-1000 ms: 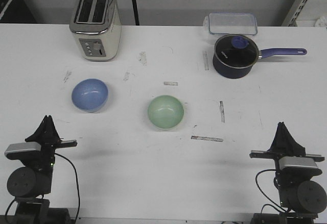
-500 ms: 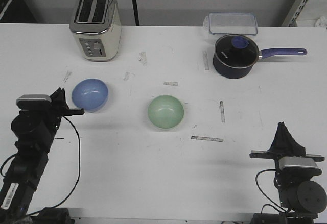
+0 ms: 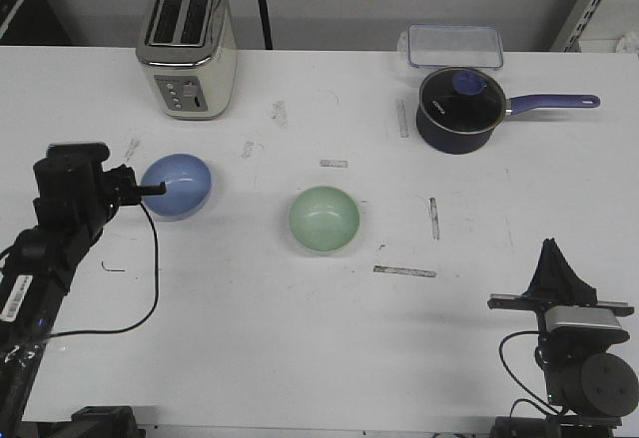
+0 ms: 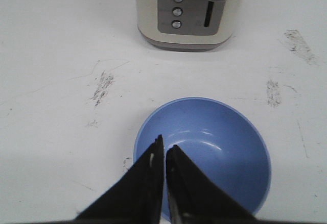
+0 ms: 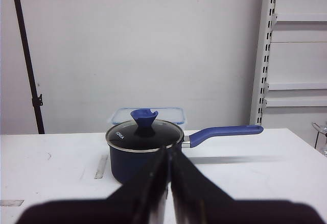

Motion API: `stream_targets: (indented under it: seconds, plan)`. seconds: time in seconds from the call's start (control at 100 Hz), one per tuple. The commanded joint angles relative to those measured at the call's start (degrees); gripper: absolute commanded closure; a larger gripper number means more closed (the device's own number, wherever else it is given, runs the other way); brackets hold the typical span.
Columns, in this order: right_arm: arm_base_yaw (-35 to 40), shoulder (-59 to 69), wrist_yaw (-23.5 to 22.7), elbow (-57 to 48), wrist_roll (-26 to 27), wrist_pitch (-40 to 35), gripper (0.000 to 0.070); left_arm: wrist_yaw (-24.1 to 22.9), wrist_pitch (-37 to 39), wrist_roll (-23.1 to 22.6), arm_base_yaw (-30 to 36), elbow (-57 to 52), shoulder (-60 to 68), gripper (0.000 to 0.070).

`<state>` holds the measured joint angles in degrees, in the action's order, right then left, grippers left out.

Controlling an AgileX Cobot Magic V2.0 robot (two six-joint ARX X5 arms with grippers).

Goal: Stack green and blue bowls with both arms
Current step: 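Reach the left gripper to the blue bowl and grasp its rim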

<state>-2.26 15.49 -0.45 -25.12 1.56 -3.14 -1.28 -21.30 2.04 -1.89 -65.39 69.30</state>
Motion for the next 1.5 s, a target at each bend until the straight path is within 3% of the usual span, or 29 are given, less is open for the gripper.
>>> stream_targets:
  seconds: [0.0, 0.17, 0.25, 0.47, 0.53, 0.62, 0.67, 0.81, 0.93, 1.49]
  plan:
    - [0.0, -0.1, -0.2, -0.3, 0.5, 0.7, 0.0696, 0.1, -3.3, 5.2, -0.7, -3.8, 2.8, 0.0699]
    - [0.0, -0.1, -0.2, -0.3, 0.5, 0.7, 0.0697, 0.4, -13.6, 15.0, -3.5, -10.7, 8.9, 0.0699]
    - [0.0, -0.1, -0.2, -0.3, 0.5, 0.7, 0.0697, 2.3, -16.9, 15.6, -5.2, -12.9, 11.6, 0.0699]
    - [0.0, -0.1, -0.2, -0.3, 0.5, 0.7, 0.0697, 13.7, -19.9, 17.1, -9.0, -14.4, 17.0, 0.0694]
    - [0.0, -0.1, -0.2, -0.3, 0.5, 0.7, 0.0697, 14.9, -20.2, 17.7, -9.6, -14.4, 18.2, 0.0647]
    - [0.0, -0.1, -0.2, -0.3, 0.5, 0.7, 0.0697, 14.9, -21.2, 18.6, -10.5, -14.4, 19.7, 0.0500]
    - [0.0, -0.1, -0.2, -0.3, 0.5, 0.7, 0.0697, 14.9, -21.5, 18.6, -10.8, -14.4, 20.4, 0.0458]
    - [0.0, -0.1, -0.2, -0.3, 0.5, 0.7, 0.0697, 14.9, -21.7, 18.7, -11.3, -14.4, 22.1, 0.0439]
    - [0.0, -0.1, -0.2, -0.3, 0.5, 0.7, 0.0697, 14.9, -21.6, 18.6, -11.3, -14.4, 23.6, 0.0374]
    - [0.0, -0.1, -0.2, -0.3, 0.5, 0.7, 0.0697, 15.3, -16.9, 19.3, -8.0, -14.4, 31.4, 0.0395]
